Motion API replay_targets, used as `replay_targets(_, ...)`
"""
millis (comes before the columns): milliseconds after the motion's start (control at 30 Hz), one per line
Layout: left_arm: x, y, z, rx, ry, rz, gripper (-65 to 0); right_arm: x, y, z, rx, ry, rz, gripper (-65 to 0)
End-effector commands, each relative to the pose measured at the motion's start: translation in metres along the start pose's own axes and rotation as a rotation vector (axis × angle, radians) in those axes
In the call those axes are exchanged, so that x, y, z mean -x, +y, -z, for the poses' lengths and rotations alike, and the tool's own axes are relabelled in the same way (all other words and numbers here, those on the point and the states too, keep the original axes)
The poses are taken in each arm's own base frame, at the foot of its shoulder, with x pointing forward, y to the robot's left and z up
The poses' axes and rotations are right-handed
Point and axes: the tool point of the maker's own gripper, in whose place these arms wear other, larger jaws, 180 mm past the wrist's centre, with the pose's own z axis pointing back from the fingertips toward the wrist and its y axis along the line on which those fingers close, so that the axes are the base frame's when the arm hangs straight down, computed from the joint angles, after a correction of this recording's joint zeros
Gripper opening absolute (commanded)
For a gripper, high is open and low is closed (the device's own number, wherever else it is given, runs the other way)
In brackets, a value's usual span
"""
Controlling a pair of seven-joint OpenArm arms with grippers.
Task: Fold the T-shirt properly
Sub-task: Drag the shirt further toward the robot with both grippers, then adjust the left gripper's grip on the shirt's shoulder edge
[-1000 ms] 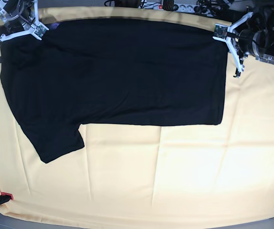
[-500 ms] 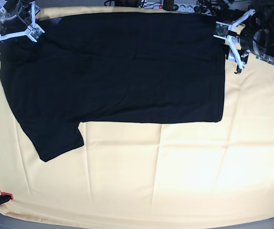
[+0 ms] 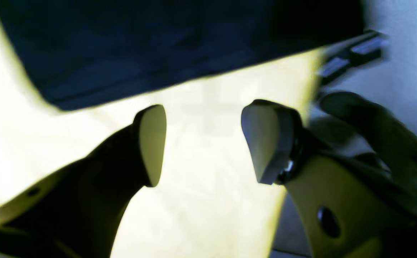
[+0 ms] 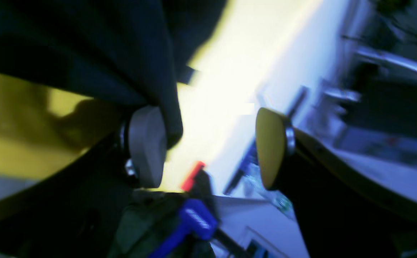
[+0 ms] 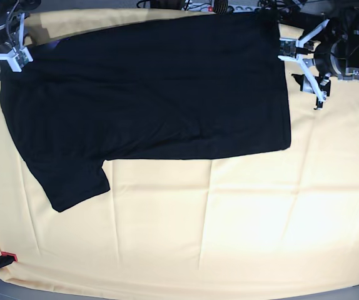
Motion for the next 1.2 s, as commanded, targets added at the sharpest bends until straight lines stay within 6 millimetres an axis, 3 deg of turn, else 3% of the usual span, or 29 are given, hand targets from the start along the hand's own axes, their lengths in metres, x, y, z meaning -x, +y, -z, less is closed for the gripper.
replay_targets(0, 0.005, 0.012, -0.006, -0.054, 0.023, 0.01, -28.2, -0.002, -0.024, -0.001, 0.085, -0.014, 0.001, -24.5)
replay_targets(100, 0.007, 0.018, -0.006, -0.088, 0.037, 0.009, -28.2, 0.002, -0.032, 0.001, 0.072, -0.008, 0.058, -24.5)
replay_targets(267, 0.007, 0.017, -0.006, -0.083, 0.033, 0.005, -28.2, -0.001, -0.004, 0.001, -0.102, -0.016, 0.092, -24.5)
replay_targets(633, 0.002, 0.013, -0.005, -0.061, 0.008, -0.016, -28.2, -0.011, 0.033, -0.007, -0.316, -0.063, 0.095, -24.5)
replay_targets(733, -0.008, -0.003, -0.003, 0.018, -0.042, -0.034, -28.2, -0.014, 0.03, -0.006, -0.299, -0.078, 0.125, -24.5)
replay_targets(867, -0.028, -0.058, 0.001, 0.25, -0.14, 0.028, -28.2, -0.015, 0.03, -0.006, -0.298, -0.084, 0.128, -24.5)
replay_targets(1167, -0.048, -0.077, 0.021, 0.205, -0.192, 0.065, -28.2, -0.016, 0.028, -0.006, -0.288, -0.085, 0.148, -24.5)
